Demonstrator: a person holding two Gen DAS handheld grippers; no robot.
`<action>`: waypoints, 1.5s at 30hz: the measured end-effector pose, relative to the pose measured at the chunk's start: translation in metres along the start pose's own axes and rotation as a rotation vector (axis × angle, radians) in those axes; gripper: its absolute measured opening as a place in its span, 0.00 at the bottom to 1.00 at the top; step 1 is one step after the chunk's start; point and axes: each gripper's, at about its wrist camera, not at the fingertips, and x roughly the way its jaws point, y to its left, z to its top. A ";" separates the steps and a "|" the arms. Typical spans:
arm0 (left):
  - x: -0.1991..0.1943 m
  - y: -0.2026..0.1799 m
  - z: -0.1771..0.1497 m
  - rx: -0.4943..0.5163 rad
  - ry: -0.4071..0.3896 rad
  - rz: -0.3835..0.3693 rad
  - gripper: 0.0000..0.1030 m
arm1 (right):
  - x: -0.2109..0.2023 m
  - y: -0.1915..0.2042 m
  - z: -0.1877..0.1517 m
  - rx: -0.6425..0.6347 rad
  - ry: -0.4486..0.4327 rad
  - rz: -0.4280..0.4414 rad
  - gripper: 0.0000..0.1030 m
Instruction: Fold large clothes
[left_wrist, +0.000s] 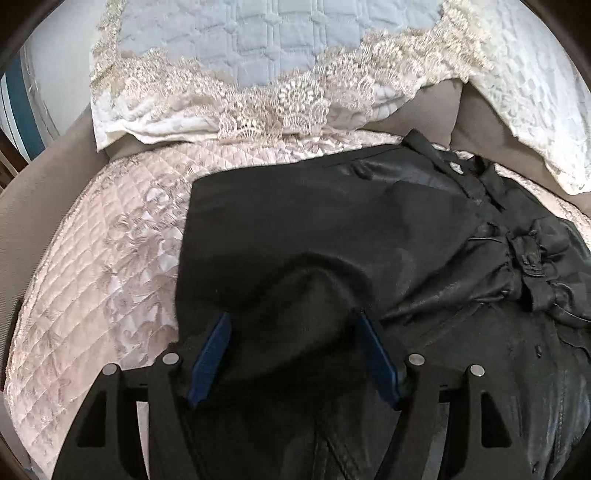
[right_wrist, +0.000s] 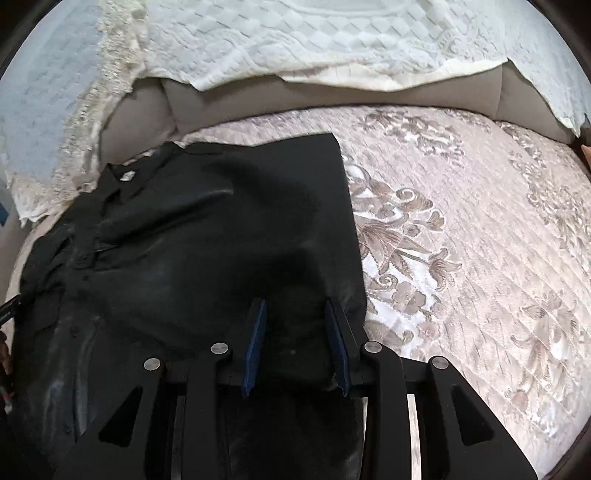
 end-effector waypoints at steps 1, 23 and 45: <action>-0.006 0.000 -0.001 0.003 -0.008 -0.002 0.70 | -0.007 0.002 -0.002 -0.002 -0.007 0.010 0.33; -0.115 -0.002 -0.100 0.075 -0.068 -0.047 0.70 | -0.109 0.056 -0.111 -0.016 -0.042 0.185 0.61; -0.091 0.087 -0.164 -0.178 0.046 -0.023 0.77 | -0.093 -0.019 -0.158 0.255 0.052 0.154 0.64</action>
